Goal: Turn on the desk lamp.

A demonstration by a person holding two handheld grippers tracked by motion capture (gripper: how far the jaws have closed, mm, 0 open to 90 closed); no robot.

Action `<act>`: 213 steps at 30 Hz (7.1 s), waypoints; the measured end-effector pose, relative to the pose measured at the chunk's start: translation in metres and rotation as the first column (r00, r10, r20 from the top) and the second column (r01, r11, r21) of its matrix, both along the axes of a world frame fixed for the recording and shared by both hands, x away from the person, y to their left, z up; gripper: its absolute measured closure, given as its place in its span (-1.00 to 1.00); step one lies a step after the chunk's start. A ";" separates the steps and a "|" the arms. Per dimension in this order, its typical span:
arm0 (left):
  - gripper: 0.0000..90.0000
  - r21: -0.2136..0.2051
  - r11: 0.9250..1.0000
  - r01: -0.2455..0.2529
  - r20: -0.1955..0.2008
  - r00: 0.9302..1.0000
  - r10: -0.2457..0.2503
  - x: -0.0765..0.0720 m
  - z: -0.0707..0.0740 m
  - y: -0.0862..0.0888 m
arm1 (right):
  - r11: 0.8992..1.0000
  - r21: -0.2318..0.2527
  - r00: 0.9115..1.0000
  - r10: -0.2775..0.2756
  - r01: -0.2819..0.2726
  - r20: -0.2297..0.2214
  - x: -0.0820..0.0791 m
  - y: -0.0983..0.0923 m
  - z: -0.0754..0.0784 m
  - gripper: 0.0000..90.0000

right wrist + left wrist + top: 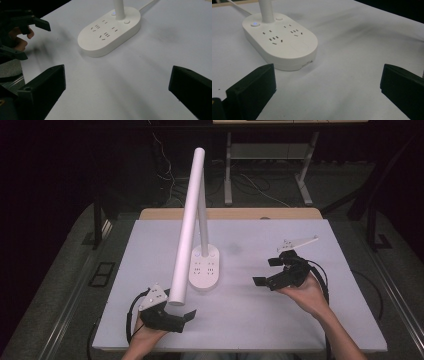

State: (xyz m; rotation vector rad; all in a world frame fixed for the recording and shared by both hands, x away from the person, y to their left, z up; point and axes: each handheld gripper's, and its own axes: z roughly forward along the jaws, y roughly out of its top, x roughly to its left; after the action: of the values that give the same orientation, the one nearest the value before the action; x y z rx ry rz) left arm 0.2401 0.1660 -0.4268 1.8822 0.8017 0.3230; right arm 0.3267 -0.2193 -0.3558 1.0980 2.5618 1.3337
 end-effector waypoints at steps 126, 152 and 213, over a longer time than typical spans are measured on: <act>-1.00 -0.042 0.999 0.010 -0.011 1.000 -0.011 0.002 0.001 0.006 | 0.997 0.077 0.993 -0.017 0.026 -0.118 0.136 0.126 -0.076 0.99; -1.00 -0.041 0.999 0.015 -0.010 1.000 -0.015 0.002 0.001 0.005 | 0.993 0.111 0.996 -0.023 0.032 -0.086 0.129 0.113 -0.064 0.99; -1.00 -0.037 0.999 0.009 -0.015 1.000 -0.009 0.003 0.000 0.002 | 0.984 0.084 0.987 -0.158 0.155 0.024 -0.008 -0.045 -0.018 -1.00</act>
State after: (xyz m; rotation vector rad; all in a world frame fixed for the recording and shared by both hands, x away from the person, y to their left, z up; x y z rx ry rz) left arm 0.2427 0.1683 -0.4265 1.8554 0.8037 0.2871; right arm 0.3191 -0.2645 -0.3736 1.2524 2.3626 1.4155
